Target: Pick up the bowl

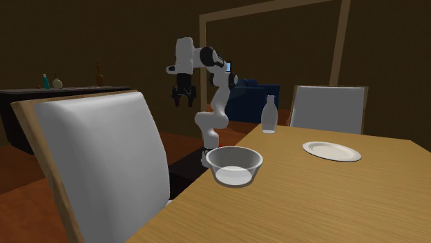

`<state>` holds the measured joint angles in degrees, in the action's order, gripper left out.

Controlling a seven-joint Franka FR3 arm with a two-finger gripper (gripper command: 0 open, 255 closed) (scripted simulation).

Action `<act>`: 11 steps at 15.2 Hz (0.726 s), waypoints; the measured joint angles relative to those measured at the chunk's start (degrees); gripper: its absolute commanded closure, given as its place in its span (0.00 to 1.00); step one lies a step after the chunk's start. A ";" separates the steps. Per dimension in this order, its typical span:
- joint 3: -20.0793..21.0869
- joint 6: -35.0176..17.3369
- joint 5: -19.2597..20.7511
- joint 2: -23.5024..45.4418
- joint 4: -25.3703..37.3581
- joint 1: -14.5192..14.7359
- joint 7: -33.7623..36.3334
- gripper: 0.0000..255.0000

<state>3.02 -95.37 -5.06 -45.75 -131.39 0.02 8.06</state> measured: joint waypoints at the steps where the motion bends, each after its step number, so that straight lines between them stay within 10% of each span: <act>1: 0.00 0.00 0.00 0.00 0.00 0.00 0.00 0.00; 11: 6.08 -10.34 -7.51 10.32 -0.67 3.40 5.83 0.00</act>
<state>9.09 -105.71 -12.58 -35.43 -132.06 3.42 13.89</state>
